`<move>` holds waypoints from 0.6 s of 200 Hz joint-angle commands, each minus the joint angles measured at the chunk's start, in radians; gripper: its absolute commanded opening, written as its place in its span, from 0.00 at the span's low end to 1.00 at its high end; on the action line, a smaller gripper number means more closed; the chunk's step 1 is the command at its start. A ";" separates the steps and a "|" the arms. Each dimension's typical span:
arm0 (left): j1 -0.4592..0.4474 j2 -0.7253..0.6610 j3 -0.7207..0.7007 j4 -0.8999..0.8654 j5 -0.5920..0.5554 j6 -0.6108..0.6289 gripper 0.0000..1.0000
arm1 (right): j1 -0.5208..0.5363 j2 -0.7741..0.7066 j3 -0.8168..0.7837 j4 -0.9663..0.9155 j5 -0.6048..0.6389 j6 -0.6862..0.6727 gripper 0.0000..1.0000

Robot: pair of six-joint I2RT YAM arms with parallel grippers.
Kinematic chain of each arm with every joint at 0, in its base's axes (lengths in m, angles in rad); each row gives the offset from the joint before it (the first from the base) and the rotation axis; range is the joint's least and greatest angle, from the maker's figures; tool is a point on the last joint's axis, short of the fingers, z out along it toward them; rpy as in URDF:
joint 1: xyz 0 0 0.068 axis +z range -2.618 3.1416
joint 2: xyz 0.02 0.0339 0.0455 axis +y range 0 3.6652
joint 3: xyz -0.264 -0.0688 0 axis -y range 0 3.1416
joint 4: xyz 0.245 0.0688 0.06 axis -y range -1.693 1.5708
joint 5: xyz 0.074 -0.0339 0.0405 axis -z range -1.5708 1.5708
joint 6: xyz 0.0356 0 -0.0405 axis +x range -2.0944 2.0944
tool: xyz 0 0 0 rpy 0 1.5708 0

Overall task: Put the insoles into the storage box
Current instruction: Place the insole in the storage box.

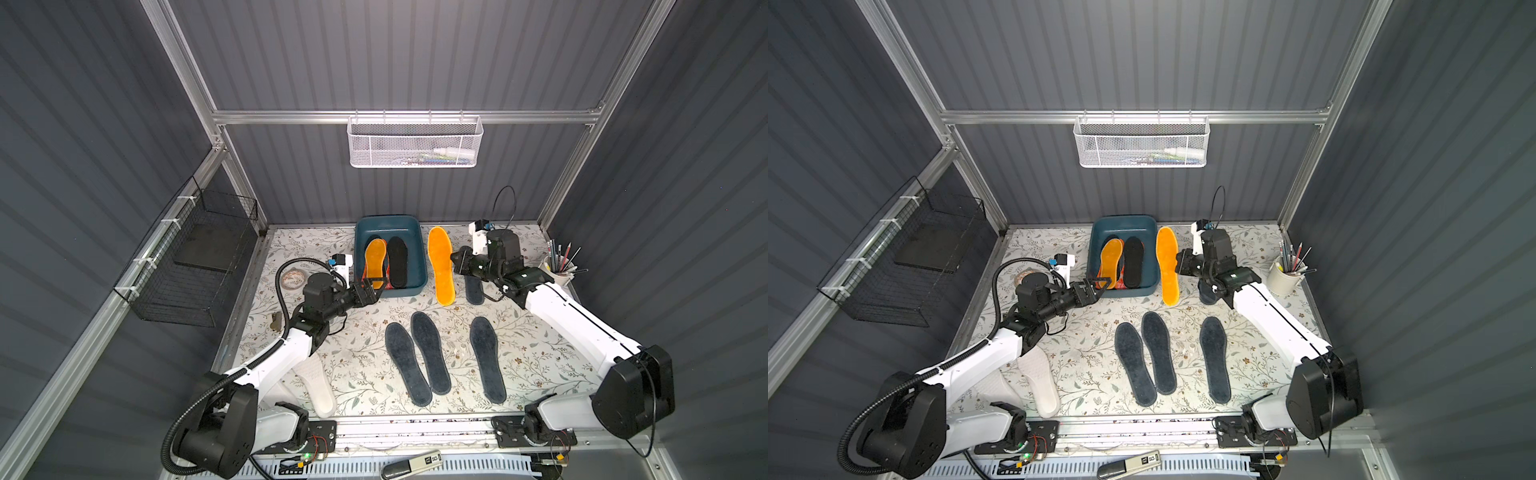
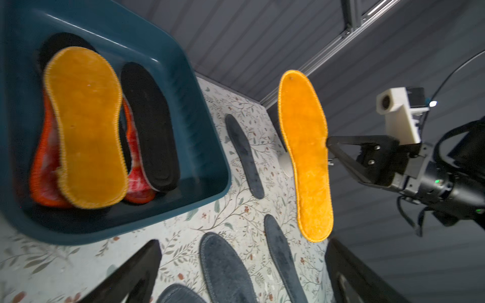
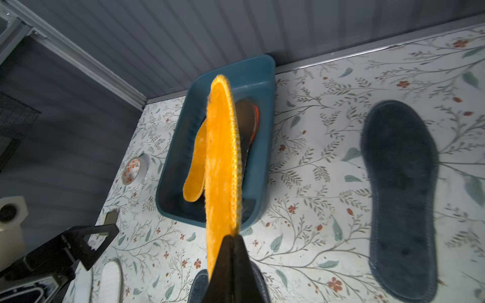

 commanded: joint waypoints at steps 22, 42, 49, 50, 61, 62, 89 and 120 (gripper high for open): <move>0.006 0.083 -0.028 0.349 0.171 -0.155 0.96 | 0.085 0.029 0.004 0.072 -0.102 0.033 0.00; 0.006 0.134 -0.029 0.444 0.213 -0.207 0.94 | 0.117 0.043 -0.002 0.116 -0.133 0.058 0.00; 0.005 0.150 -0.031 0.467 0.216 -0.220 0.94 | 0.125 0.049 -0.002 0.128 -0.153 0.068 0.00; 0.005 0.151 -0.031 0.471 0.216 -0.221 0.94 | 0.127 0.050 -0.002 0.131 -0.164 0.069 0.00; 0.005 0.173 -0.036 0.508 0.222 -0.239 0.94 | 0.138 0.060 -0.002 0.155 -0.198 0.083 0.00; 0.005 0.175 -0.035 0.512 0.222 -0.242 0.94 | 0.139 0.060 -0.002 0.158 -0.199 0.084 0.00; 0.005 0.210 -0.038 0.551 0.225 -0.263 0.94 | 0.158 0.073 -0.005 0.203 -0.259 0.116 0.00; 0.005 0.233 -0.034 0.572 0.222 -0.272 0.94 | 0.169 0.071 -0.019 0.242 -0.294 0.149 0.00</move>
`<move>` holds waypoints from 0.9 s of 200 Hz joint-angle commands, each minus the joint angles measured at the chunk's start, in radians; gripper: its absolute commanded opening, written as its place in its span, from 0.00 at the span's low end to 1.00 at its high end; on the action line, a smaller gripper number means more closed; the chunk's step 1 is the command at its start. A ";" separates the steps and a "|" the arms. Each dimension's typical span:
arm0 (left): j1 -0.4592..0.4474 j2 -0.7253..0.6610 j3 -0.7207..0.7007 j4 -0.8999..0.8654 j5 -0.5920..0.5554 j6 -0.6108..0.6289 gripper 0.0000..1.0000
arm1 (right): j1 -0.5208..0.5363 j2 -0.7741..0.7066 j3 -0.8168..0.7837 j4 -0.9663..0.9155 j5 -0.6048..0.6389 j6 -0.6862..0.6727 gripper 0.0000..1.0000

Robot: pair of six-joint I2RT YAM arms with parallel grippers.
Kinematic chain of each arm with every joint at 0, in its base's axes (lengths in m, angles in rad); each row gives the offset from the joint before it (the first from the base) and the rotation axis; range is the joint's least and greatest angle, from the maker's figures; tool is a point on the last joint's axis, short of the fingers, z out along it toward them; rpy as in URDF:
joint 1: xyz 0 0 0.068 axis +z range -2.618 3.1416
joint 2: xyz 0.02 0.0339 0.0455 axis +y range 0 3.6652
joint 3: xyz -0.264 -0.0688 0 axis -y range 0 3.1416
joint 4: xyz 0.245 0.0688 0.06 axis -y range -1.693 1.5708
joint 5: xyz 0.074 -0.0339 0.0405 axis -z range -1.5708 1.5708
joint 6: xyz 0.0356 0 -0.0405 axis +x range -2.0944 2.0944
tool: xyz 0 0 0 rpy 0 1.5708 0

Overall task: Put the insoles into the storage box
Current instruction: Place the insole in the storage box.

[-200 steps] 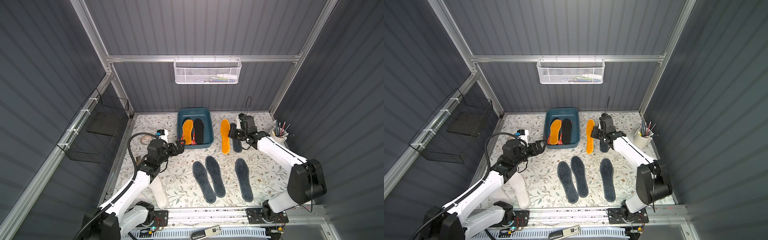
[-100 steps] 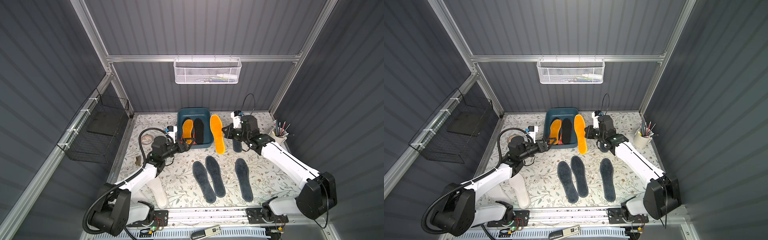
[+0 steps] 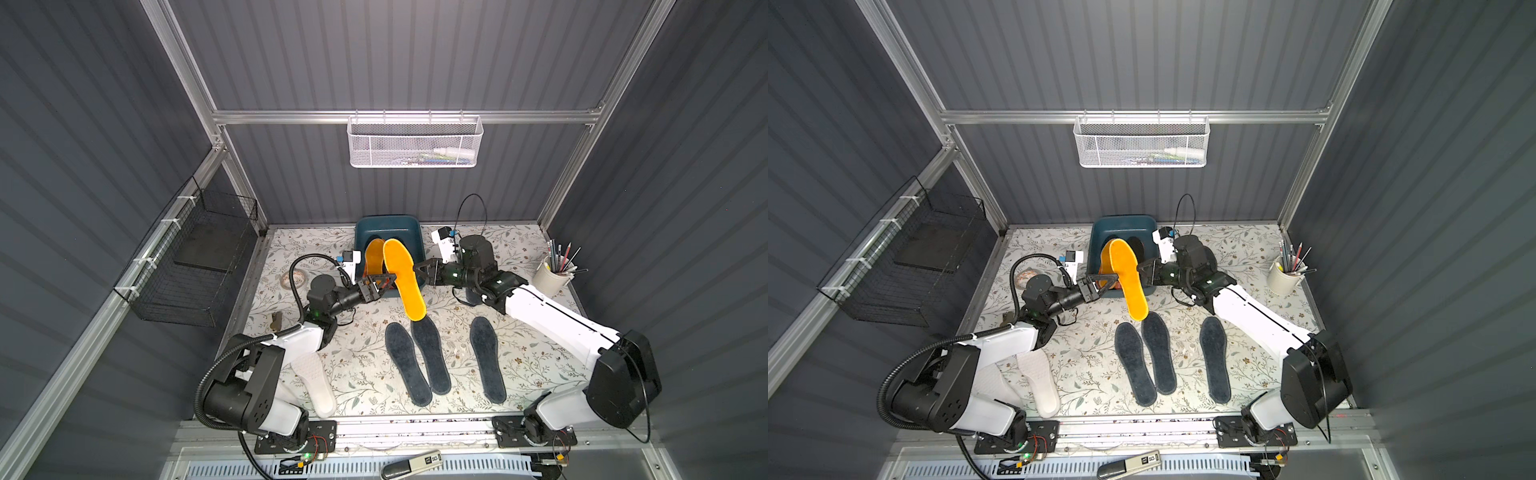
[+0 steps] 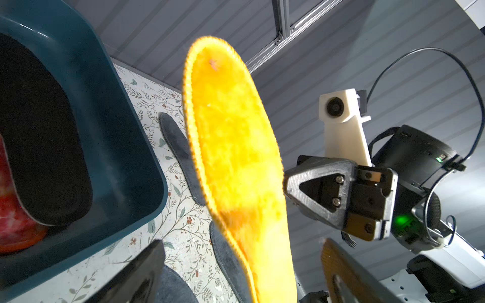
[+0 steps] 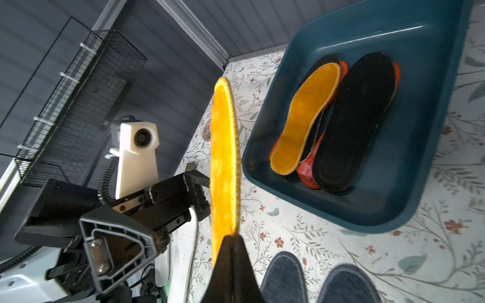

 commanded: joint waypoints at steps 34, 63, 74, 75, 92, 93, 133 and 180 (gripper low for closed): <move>0.006 0.035 -0.001 0.116 0.023 -0.048 0.91 | 0.010 0.009 -0.038 0.120 -0.108 0.087 0.00; 0.006 0.071 0.000 0.251 0.026 -0.124 0.76 | 0.010 0.033 -0.058 0.164 -0.141 0.119 0.00; 0.007 0.097 0.009 0.314 0.040 -0.165 0.67 | 0.011 0.040 -0.066 0.186 -0.155 0.133 0.00; 0.007 0.099 0.010 0.320 0.041 -0.168 0.66 | 0.011 0.041 -0.066 0.189 -0.155 0.135 0.00; 0.006 0.146 0.021 0.412 0.059 -0.226 0.45 | 0.011 0.049 -0.068 0.200 -0.165 0.143 0.00; 0.006 0.148 0.020 0.418 0.059 -0.229 0.43 | 0.011 0.049 -0.068 0.200 -0.165 0.144 0.00; 0.007 0.213 0.025 0.539 0.064 -0.305 0.00 | 0.009 0.051 -0.074 0.190 -0.157 0.138 0.01; 0.013 0.174 0.028 0.514 0.089 -0.294 0.00 | -0.066 -0.034 -0.167 0.245 -0.195 0.119 0.47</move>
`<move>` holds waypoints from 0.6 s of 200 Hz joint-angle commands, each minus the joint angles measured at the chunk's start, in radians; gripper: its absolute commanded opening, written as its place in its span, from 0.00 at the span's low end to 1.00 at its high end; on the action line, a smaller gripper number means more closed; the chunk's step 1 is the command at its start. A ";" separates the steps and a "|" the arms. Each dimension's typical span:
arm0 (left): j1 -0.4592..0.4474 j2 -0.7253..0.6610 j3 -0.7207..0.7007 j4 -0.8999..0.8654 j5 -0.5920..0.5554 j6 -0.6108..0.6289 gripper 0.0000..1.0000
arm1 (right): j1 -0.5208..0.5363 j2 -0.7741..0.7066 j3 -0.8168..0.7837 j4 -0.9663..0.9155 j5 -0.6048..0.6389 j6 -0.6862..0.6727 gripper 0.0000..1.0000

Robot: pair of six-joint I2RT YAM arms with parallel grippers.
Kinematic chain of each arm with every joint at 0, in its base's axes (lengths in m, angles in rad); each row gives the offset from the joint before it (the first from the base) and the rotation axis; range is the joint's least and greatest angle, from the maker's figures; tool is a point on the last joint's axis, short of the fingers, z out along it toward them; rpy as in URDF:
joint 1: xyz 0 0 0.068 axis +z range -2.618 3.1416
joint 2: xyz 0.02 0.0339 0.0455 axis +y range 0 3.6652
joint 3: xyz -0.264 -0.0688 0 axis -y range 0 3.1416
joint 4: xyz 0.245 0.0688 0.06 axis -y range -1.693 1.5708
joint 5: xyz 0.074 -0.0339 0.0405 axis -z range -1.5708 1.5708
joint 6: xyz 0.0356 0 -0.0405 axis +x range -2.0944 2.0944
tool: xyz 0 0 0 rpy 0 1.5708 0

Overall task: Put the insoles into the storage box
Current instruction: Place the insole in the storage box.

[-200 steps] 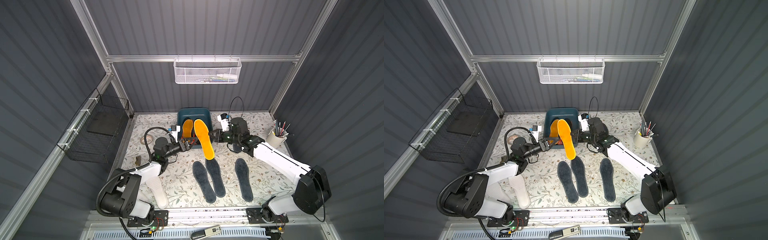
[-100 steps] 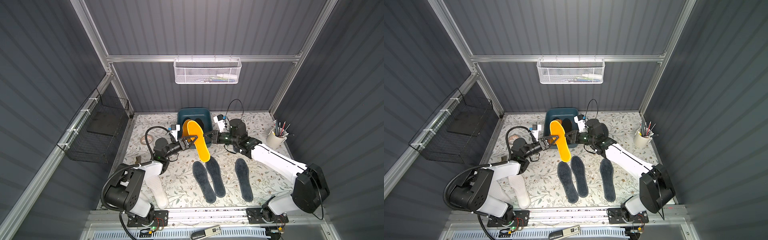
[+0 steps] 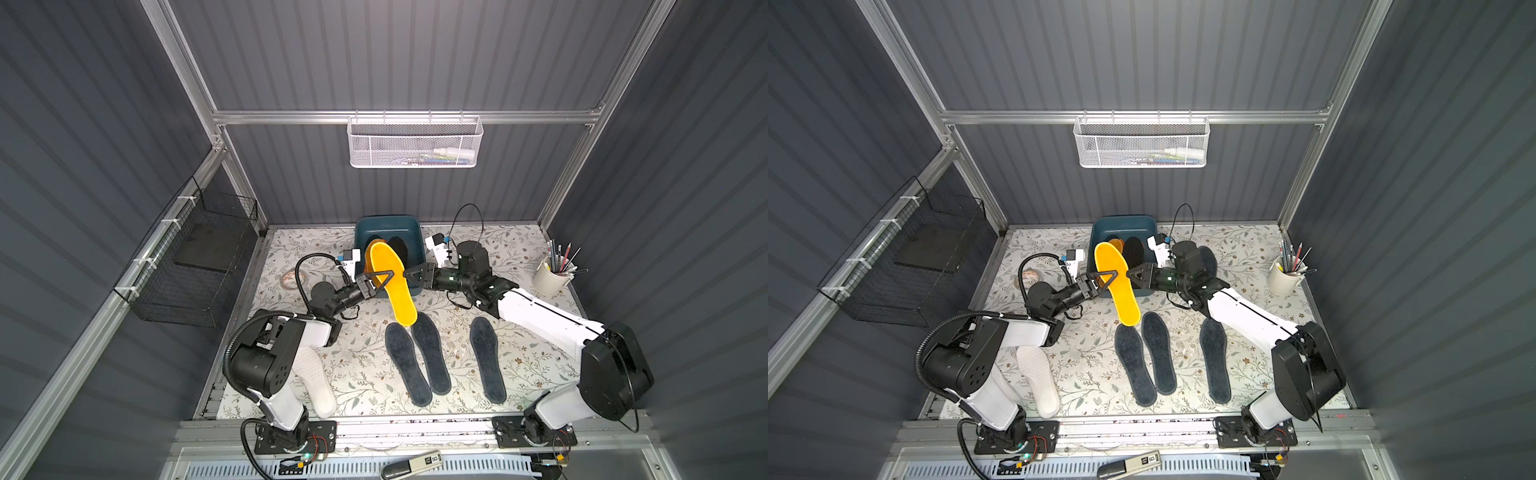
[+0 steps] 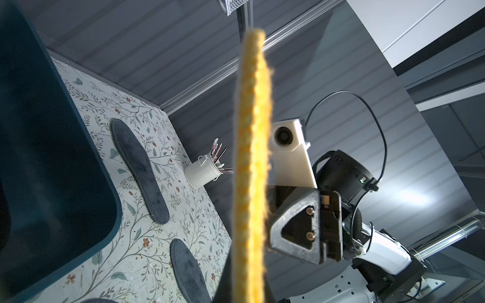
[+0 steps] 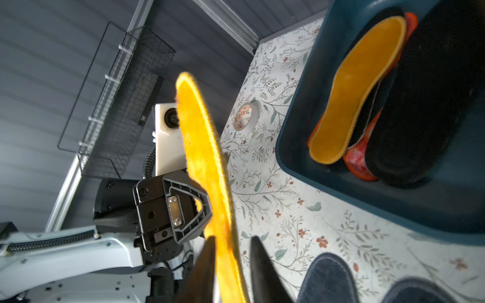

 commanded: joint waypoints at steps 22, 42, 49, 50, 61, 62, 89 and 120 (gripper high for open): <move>0.008 -0.055 0.027 0.012 0.043 0.008 0.00 | -0.074 -0.113 -0.106 0.086 -0.082 -0.072 0.56; 0.008 -0.062 0.028 0.004 0.053 0.011 0.00 | -0.074 -0.126 -0.118 0.094 -0.139 -0.115 0.58; 0.008 -0.064 0.028 0.002 0.053 0.011 0.00 | -0.074 -0.126 -0.123 0.107 -0.159 -0.116 0.59; 0.009 -0.064 0.029 0.002 0.053 0.012 0.00 | -0.074 -0.125 -0.124 0.110 -0.161 -0.116 0.59; 0.010 -0.065 0.030 0.001 0.053 0.009 0.00 | -0.073 -0.117 -0.130 0.139 -0.184 -0.105 0.59; 0.009 -0.064 0.030 0.002 0.055 0.009 0.00 | -0.073 -0.116 -0.131 0.141 -0.186 -0.103 0.59; 0.010 -0.062 0.039 0.002 0.060 0.004 0.00 | -0.058 -0.077 -0.120 0.162 -0.211 -0.093 0.58; 0.010 -0.066 0.047 -0.010 0.066 0.007 0.00 | -0.018 -0.041 -0.108 0.186 -0.238 -0.086 0.56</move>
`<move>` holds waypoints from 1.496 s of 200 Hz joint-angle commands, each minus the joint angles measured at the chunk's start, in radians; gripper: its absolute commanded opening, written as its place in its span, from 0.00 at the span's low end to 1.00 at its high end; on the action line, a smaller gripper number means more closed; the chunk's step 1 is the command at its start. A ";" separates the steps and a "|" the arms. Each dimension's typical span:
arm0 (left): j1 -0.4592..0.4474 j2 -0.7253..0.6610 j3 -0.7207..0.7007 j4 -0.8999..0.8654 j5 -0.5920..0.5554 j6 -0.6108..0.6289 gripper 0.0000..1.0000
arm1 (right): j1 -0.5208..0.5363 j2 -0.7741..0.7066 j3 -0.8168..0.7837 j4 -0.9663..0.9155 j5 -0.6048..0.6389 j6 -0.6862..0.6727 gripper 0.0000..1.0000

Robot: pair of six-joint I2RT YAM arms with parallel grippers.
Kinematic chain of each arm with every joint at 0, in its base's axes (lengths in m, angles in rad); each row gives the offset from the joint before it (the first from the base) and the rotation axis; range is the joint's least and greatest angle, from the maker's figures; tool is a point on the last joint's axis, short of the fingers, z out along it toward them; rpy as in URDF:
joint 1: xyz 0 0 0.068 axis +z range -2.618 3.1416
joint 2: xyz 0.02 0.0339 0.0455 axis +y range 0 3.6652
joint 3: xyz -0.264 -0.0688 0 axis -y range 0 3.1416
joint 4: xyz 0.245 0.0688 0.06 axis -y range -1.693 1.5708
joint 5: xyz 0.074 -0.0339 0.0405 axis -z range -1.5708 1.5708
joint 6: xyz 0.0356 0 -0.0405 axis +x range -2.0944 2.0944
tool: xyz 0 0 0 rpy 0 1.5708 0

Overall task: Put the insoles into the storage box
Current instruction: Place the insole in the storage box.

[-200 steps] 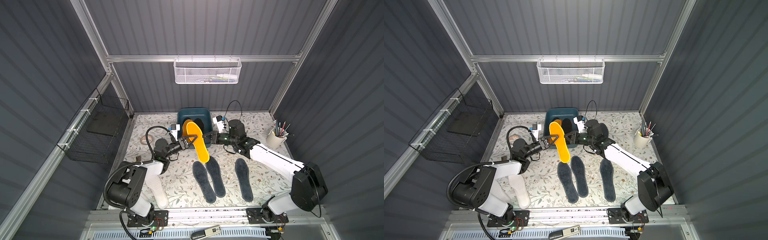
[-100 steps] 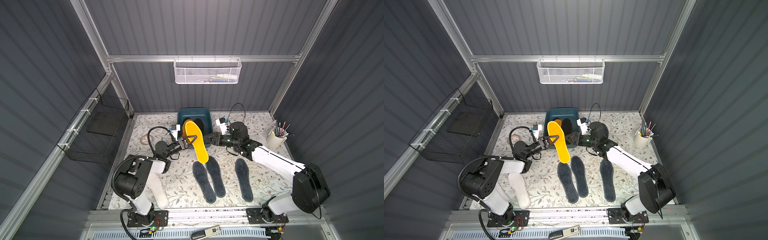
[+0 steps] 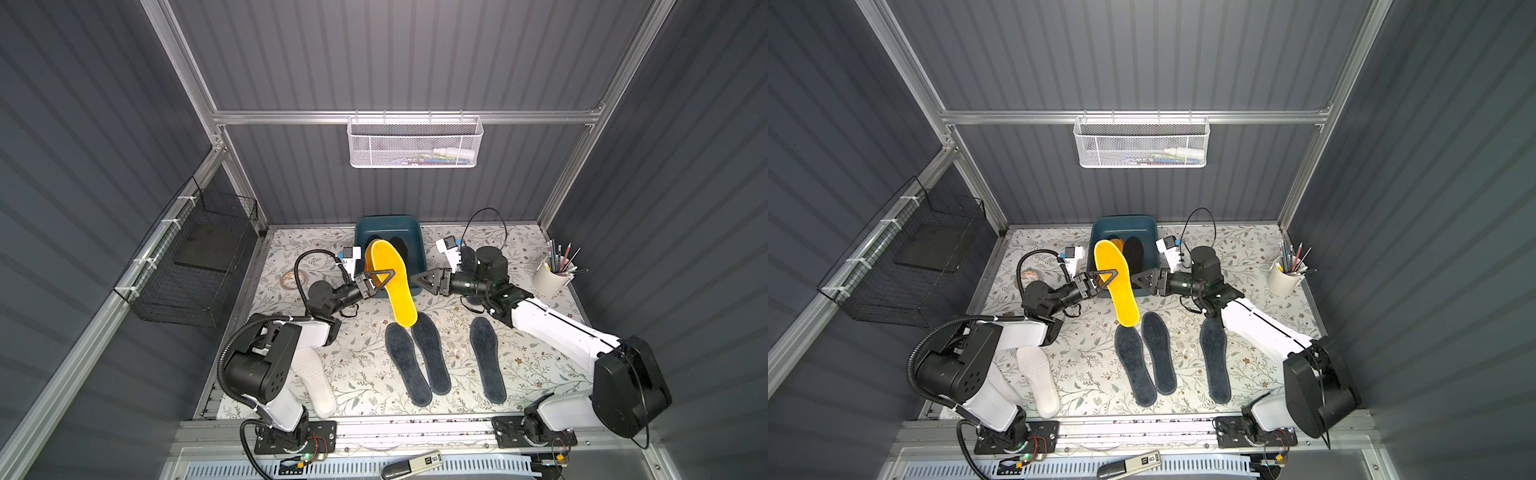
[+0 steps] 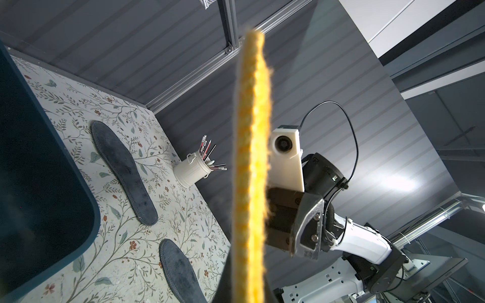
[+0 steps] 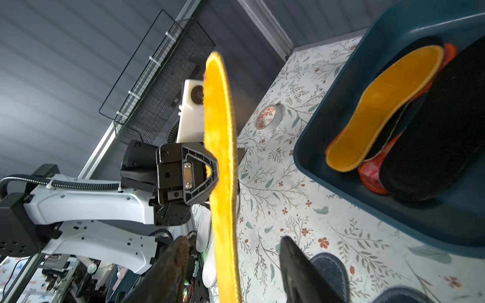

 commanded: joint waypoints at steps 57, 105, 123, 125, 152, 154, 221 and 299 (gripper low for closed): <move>0.010 -0.021 0.035 -0.006 0.027 0.015 0.00 | 0.088 0.080 0.022 0.093 -0.052 0.053 0.32; 0.014 -0.064 0.036 -0.109 0.022 0.076 0.25 | 0.089 0.082 0.053 0.018 0.021 0.045 0.03; 0.015 -0.102 0.037 -0.180 0.018 0.121 0.61 | 0.087 0.082 0.075 -0.028 0.062 0.032 0.00; 0.014 -0.108 0.036 -0.191 0.017 0.127 0.65 | 0.087 0.082 0.079 -0.034 0.068 0.031 0.00; 0.014 -0.201 0.036 -0.373 -0.011 0.237 1.00 | 0.069 0.093 0.131 -0.114 0.128 0.021 0.00; 0.014 -0.210 0.035 -0.393 -0.015 0.249 1.00 | 0.067 0.094 0.135 -0.121 0.134 0.020 0.00; 0.012 -0.601 0.097 -1.408 -0.581 0.703 1.00 | -0.029 0.260 0.317 -0.250 0.254 0.024 0.00; 0.012 -0.840 0.016 -1.652 -0.805 0.688 1.00 | -0.068 0.545 0.608 -0.313 0.255 -0.022 0.00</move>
